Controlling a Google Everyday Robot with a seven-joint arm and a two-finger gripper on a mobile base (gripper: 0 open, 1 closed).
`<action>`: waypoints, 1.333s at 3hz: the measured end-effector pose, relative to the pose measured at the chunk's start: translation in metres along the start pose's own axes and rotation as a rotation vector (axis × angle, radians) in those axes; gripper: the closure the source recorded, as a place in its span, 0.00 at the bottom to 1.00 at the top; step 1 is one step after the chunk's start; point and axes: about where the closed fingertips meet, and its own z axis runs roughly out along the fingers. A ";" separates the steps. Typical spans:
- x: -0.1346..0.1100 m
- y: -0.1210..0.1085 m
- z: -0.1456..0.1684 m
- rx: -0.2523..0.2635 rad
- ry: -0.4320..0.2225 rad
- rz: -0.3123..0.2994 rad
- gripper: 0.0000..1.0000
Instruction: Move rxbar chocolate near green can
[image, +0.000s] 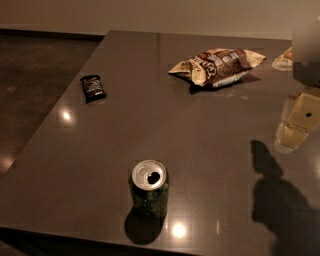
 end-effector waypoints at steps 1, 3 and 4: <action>0.000 0.000 0.000 0.000 0.000 0.000 0.00; -0.032 -0.022 0.012 -0.013 -0.027 -0.056 0.00; -0.071 -0.045 0.031 -0.027 -0.049 -0.114 0.00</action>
Offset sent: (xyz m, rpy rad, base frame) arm 0.0144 0.0115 -0.0020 0.0084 0.0324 0.0336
